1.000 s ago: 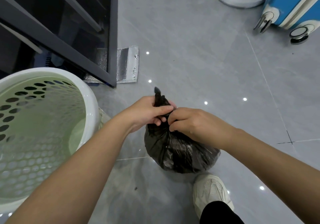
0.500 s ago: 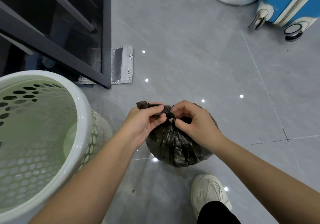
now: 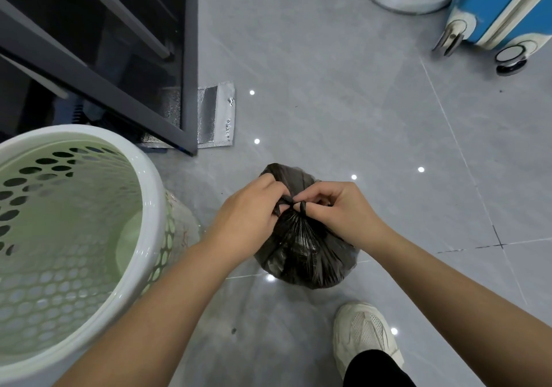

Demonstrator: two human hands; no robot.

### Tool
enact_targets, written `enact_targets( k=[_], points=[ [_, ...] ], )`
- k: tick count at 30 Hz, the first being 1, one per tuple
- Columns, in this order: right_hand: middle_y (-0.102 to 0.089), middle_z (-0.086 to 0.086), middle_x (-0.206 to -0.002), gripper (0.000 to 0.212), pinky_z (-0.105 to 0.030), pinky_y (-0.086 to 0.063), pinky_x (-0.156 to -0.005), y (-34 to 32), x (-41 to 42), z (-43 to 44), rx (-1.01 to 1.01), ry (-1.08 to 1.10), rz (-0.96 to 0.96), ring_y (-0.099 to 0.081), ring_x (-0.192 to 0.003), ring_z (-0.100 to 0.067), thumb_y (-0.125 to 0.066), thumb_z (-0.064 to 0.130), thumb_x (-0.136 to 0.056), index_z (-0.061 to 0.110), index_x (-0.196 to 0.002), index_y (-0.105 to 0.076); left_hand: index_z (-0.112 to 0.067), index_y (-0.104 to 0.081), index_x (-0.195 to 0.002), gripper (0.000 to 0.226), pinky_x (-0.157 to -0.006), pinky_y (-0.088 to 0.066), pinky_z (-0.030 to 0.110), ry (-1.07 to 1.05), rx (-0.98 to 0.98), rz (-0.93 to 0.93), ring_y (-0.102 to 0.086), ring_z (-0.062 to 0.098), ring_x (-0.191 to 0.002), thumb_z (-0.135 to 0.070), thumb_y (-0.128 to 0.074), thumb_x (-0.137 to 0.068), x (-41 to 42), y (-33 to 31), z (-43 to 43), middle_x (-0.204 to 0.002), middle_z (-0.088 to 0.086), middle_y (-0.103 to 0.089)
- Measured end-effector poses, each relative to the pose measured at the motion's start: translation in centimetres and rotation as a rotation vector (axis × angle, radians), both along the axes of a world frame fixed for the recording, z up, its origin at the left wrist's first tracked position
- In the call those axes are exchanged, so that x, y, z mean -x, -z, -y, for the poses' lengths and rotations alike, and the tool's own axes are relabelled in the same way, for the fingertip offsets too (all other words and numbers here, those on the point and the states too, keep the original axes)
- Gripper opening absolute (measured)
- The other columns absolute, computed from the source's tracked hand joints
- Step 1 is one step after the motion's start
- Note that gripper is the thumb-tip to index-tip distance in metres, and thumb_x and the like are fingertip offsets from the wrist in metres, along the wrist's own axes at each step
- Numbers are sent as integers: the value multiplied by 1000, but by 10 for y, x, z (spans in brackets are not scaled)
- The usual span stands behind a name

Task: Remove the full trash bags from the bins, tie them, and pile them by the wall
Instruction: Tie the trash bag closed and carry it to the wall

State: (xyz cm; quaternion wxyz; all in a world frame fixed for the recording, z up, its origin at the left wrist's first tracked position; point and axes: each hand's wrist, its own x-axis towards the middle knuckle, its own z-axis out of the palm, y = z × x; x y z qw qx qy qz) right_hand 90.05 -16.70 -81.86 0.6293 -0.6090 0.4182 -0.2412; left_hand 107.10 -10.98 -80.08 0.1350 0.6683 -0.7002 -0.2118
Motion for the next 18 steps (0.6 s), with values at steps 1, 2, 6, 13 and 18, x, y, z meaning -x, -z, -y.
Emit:
enact_targets(
  k=[1,2,6,13,18],
  points=[
    [-73,5,-74,18,-15,-49,-69,1,0,0,-5,-2,7,-66,-70,-5,-68,-3,-80,14,-82,-74,-17,-60,-104,17,-74,-49,43,-17,-3,-10,-57,23,-89,-15,-56,-88,0,0,1,-104,-2,-52],
    [-74,3,-76,17,-17,-50,-70,2,1,0,2,-2,5,-67,-72,-8,-69,-2,-80,14,-82,-75,-17,-60,-100,16,-71,-49,43,-18,-1,-24,-57,25,-86,-10,-55,-86,-1,0,3,-104,-2,-51],
    [-71,9,-75,23,-22,-51,-74,6,6,-1,168,-40,-118,-65,-73,-6,-70,1,-78,23,-82,-73,-15,-59,-90,9,-68,-49,41,-5,-40,-126,-57,24,-77,-9,-54,-86,-1,-2,2,-85,-1,-56],
    [-67,12,-81,22,-20,-50,-72,12,6,-8,501,21,-150,-63,-77,-7,-70,4,-79,20,-95,-73,-11,-43,-62,35,-50,-51,31,-577,-647,-926,-56,25,-56,-16,-36,-95,14,-13,12,-47,6,-55],
    [-67,1,-81,18,-24,-50,-66,12,3,-6,587,119,-62,-60,-72,-11,-67,1,-81,11,-93,-74,-19,-38,-52,34,-44,-49,21,-742,-947,-1290,-55,20,-47,-22,-36,-86,10,-26,21,-47,1,-50]
  ],
)
